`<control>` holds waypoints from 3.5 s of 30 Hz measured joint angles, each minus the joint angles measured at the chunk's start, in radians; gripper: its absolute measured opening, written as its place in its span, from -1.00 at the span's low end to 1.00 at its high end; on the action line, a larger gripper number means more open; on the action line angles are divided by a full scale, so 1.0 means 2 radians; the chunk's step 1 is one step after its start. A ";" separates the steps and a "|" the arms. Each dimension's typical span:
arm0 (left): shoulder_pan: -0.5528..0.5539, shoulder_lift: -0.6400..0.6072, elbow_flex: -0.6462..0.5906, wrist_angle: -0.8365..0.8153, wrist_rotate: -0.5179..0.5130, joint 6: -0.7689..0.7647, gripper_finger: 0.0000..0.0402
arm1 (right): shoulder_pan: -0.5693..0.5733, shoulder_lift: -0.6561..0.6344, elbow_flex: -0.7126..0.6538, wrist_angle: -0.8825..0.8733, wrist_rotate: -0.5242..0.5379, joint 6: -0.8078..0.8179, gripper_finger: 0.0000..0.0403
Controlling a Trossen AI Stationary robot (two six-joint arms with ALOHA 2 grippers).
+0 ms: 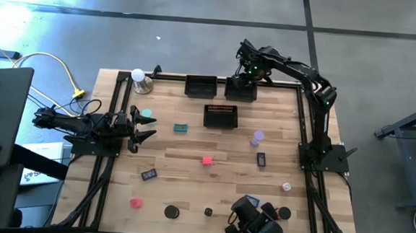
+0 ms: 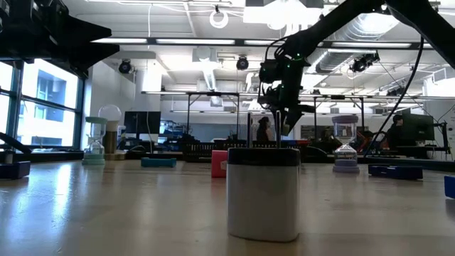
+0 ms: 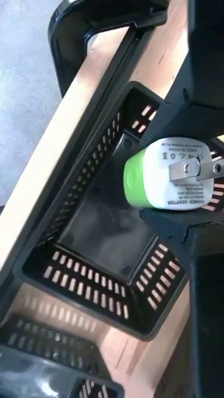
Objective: Pick & Place Office items
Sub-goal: Put the white green charger adapter into the top right black bin, then put the red hourglass into the top left black bin
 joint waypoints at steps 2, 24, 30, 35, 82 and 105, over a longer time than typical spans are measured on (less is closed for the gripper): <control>0.000 0.000 0.000 0.000 0.000 0.000 0.10 | 0.000 0.000 0.000 0.000 -0.002 0.016 -0.37; 0.000 0.000 0.000 0.000 0.000 -0.003 0.10 | -0.010 0.056 0.000 0.008 -0.006 0.059 -0.35; 0.000 0.000 0.000 0.000 0.000 -0.003 0.10 | -0.009 0.057 0.000 0.009 0.011 0.055 -0.32; 0.000 0.000 0.000 0.000 0.000 -0.004 0.10 | -0.008 0.057 0.000 0.012 0.010 0.055 -0.32; 0.000 0.000 0.000 0.000 0.000 0.001 0.10 | 0.025 -0.114 -0.001 -0.015 -0.093 0.042 0.17; 0.000 0.000 0.000 0.000 0.000 0.000 0.10 | 0.275 -0.226 0.000 -0.278 -0.062 0.111 0.17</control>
